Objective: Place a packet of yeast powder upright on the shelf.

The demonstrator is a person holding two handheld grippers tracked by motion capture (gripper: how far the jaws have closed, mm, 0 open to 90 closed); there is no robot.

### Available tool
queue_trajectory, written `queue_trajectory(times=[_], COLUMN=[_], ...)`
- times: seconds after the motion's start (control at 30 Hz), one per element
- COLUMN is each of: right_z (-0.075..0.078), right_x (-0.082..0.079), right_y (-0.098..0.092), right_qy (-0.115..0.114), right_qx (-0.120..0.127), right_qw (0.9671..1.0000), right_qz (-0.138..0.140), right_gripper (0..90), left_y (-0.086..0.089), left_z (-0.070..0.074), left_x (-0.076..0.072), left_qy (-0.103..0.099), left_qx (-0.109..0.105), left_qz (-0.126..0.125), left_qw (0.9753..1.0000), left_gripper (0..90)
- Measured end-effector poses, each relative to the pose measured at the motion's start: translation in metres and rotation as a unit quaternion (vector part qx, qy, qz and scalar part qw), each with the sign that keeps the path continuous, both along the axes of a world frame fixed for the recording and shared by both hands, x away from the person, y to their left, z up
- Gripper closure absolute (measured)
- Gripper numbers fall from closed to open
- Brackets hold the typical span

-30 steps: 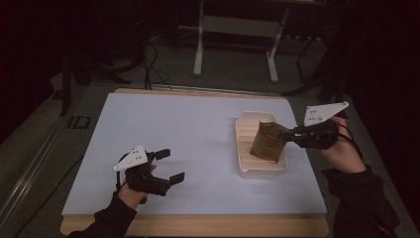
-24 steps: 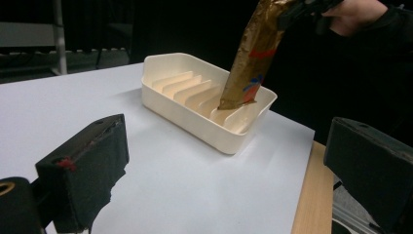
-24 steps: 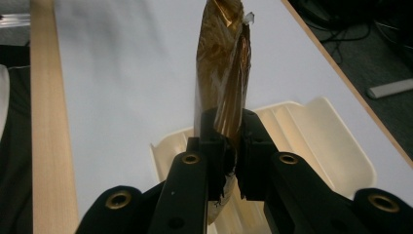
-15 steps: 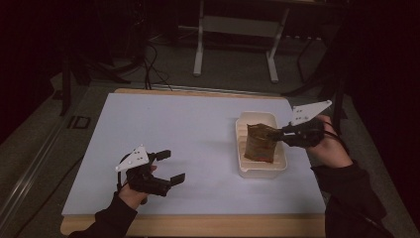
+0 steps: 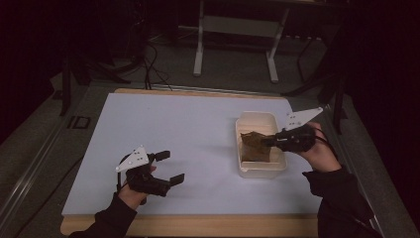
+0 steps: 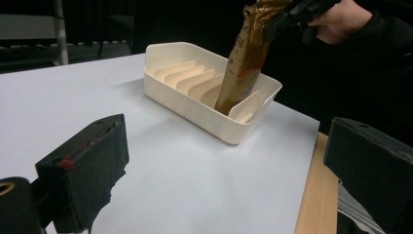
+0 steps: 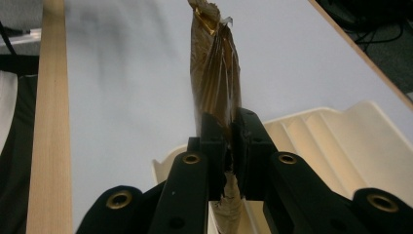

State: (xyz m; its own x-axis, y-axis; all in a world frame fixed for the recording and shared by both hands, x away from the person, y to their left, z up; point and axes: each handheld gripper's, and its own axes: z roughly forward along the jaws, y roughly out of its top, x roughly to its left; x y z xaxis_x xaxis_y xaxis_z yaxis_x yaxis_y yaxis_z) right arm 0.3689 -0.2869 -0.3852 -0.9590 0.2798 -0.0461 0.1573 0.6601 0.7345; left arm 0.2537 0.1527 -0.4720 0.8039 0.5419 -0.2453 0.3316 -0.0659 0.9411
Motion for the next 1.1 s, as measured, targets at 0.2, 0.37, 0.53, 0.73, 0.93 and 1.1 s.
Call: queue_trajectory(times=[0.2,0.37,0.53,0.73,0.93,1.1], right_z=[-0.023,-0.024,-0.017,-0.003,0.011,0.02], right_x=[0.004,0.004,0.001,-0.003,-0.009,-0.016], right_y=[-0.008,-0.013,-0.012,-0.014,-0.011,-0.002], right_qy=[0.022,0.024,0.025,0.024,0.012,-0.001], right_qx=[0.009,0.019,0.018,0.047,0.071,0.084], right_qw=[0.9996,0.999,0.9966,0.9926,0.9901,0.9886], right_qz=[-0.014,-0.034,-0.076,-0.109,-0.121,-0.125], right_gripper=[83.3,78.9,67.3,57.0,50.8,45.5], left_y=[-0.001,-0.001,-0.001,-0.002,-0.004,-0.003], left_z=[-0.002,-0.002,-0.004,-0.005,-0.006,-0.006], left_x=[0.0,0.001,0.001,0.0,-0.001,-0.001], left_qy=[0.001,0.002,0.004,0.001,-0.001,0.0], left_qx=[0.004,0.003,0.005,0.014,0.019,0.019], left_qz=[0.0,0.0,0.001,-0.001,-0.003,-0.002], left_qw=[1.0,1.0,1.0,0.9999,0.9998,0.9998], left_gripper=[3.4,3.4,3.4,3.4,3.4,3.4])
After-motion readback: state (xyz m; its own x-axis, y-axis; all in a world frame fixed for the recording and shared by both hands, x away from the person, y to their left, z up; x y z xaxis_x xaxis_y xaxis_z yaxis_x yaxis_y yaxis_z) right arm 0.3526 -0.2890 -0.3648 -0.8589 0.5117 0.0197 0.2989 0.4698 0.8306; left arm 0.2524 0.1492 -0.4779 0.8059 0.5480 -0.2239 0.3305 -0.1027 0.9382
